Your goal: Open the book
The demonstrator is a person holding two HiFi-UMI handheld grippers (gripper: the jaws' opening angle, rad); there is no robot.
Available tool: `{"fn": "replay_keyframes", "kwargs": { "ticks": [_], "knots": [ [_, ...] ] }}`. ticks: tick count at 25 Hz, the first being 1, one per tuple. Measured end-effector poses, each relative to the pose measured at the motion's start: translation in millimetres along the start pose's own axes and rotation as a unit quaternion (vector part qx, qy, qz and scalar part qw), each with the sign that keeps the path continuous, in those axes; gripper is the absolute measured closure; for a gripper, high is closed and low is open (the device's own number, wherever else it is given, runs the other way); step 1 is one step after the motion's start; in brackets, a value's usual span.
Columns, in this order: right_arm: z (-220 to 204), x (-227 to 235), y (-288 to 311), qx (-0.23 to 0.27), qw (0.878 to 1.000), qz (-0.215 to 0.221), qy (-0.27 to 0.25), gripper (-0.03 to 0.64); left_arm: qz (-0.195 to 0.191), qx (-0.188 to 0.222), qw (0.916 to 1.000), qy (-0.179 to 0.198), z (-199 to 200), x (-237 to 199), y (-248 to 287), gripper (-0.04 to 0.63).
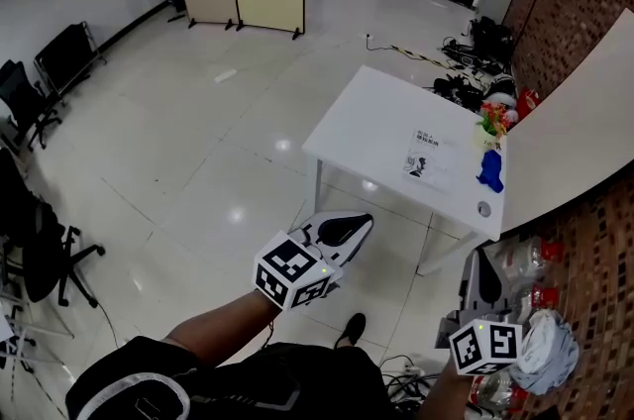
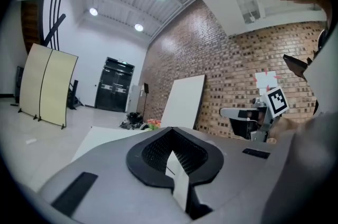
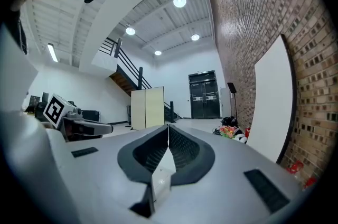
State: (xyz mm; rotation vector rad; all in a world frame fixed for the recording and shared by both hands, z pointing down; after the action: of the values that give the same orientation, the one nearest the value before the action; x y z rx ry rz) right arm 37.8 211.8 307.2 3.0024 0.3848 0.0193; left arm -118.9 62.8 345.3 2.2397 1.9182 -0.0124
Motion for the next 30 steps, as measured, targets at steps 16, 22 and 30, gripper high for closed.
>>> {"fn": "replay_keyframes", "kwargs": {
  "ticks": [16, 22, 30],
  "knots": [
    [21, 150, 161, 0.008, 0.999, 0.051, -0.003, 0.615, 0.057, -0.009, 0.9981, 0.022, 55, -76, 190, 0.598],
    [23, 174, 231, 0.005, 0.999, 0.039, -0.001, 0.615, 0.047, -0.004, 0.9987, 0.021, 63, -132, 244, 0.598],
    [37, 182, 315, -0.005, 1.0, -0.009, 0.001, 0.615, 0.002, 0.006, 0.9999, 0.015, 85, -212, 293, 0.598]
  ]
}}
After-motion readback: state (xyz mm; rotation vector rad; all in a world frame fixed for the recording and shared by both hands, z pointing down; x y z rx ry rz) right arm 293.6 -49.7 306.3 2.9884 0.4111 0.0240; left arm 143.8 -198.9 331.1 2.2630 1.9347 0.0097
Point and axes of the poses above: the fingertips, and each gripper's own axes: y forward along the fingers, x to its right, z out of its top, the point moved 3 cm from there along -y, backward along the fingers, and after that the axes turned 4 degrees about -x, right-handed, at the moved point
